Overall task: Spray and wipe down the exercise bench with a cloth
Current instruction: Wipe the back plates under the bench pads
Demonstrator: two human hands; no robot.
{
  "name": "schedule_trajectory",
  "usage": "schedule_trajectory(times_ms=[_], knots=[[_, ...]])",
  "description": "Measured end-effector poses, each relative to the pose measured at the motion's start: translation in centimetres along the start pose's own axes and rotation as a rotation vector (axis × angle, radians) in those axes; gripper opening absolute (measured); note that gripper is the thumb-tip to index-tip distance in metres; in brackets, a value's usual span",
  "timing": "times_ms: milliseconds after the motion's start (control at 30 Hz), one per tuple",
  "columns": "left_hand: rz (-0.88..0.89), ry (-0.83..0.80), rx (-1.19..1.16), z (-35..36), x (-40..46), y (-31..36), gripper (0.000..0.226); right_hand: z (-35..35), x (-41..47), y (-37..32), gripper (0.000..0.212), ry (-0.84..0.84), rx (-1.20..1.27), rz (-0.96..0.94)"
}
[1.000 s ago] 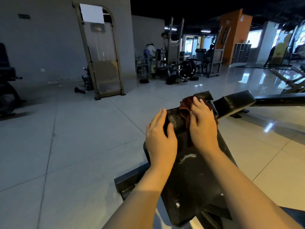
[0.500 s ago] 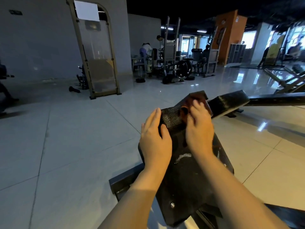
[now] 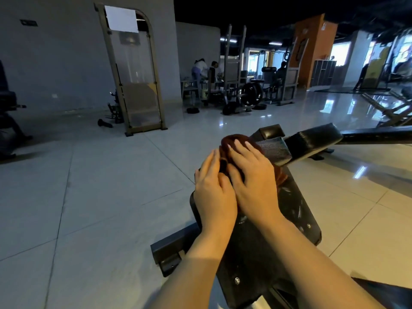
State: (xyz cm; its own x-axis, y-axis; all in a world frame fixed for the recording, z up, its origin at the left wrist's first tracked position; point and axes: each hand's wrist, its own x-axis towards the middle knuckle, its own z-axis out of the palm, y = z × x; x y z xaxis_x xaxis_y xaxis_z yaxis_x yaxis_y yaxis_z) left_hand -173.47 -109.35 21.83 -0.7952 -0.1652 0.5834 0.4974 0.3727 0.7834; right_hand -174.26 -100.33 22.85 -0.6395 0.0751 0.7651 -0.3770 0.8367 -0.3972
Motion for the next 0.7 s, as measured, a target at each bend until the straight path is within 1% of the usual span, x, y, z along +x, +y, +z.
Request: schedule_trajectory(times_ms=[67, 100, 167, 233, 267, 333, 367, 400, 433, 500, 533, 567, 600, 633, 700], knots=[[-0.004, -0.008, 0.008, -0.1, 0.0, 0.0, 0.049, -0.4, 0.3, 1.0, 0.042, -0.035, -0.038, -0.075], [-0.017, -0.027, 0.004, -0.2, 0.0, 0.0, 0.050, -0.9, 0.7, 2.1, 0.040, -0.009, -0.060, -0.051], [-0.039, -0.072, -0.007, -0.5, 0.0, -0.1, 0.052, -2.1, 1.1, 4.3, 0.039, 0.075, -0.081, 0.089], [-0.035, -0.104, -0.002, -0.8, 0.0, -0.2, 0.053, -3.1, 1.1, 5.7, 0.042, 0.112, -0.107, 0.236], [-0.028, -0.110, 0.003, -0.9, 0.0, -0.3, 0.053, -3.4, 1.0, 6.1, 0.042, 0.138, -0.126, 0.290], [-0.026, -0.113, 0.010, -1.0, 0.1, -0.4, 0.053, -3.9, 1.2, 5.6, 0.038, 0.254, -0.129, 0.352], [-0.029, -0.110, 0.013, -1.0, 0.2, -0.4, 0.053, -3.8, 1.3, 4.6, 0.036, 0.292, -0.107, 0.335], [-0.031, -0.103, 0.013, -0.9, 0.2, -0.4, 0.052, -3.5, 1.5, 3.1, 0.035, 0.286, -0.076, 0.274], [-0.026, -0.090, 0.013, -0.9, 0.2, -0.3, 0.052, -2.8, 1.5, 1.6, 0.034, 0.235, -0.058, 0.169], [-0.003, -0.057, 0.009, -0.7, 0.1, -0.3, 0.050, -1.1, 0.9, -0.7, 0.032, 0.081, -0.062, -0.049], [0.004, -0.045, 0.004, -0.7, 0.2, -0.3, 0.050, -0.6, 0.6, -0.9, 0.034, 0.033, -0.069, -0.120], [-0.001, -0.046, -0.002, -0.7, 0.2, -0.3, 0.051, -0.5, 0.7, -0.3, 0.035, 0.019, -0.072, -0.153], [-0.013, -0.056, -0.008, -0.7, 0.2, -0.3, 0.052, -0.8, 1.0, 0.8, 0.035, 0.035, -0.072, -0.141], [-0.026, -0.070, -0.011, -0.8, 0.3, -0.3, 0.053, -1.2, 1.2, 2.1, 0.035, 0.068, -0.077, -0.086], [-0.034, -0.108, -0.006, -1.1, 0.3, -0.3, 0.054, -2.4, 1.7, 4.1, 0.035, 0.145, -0.078, 0.116]])
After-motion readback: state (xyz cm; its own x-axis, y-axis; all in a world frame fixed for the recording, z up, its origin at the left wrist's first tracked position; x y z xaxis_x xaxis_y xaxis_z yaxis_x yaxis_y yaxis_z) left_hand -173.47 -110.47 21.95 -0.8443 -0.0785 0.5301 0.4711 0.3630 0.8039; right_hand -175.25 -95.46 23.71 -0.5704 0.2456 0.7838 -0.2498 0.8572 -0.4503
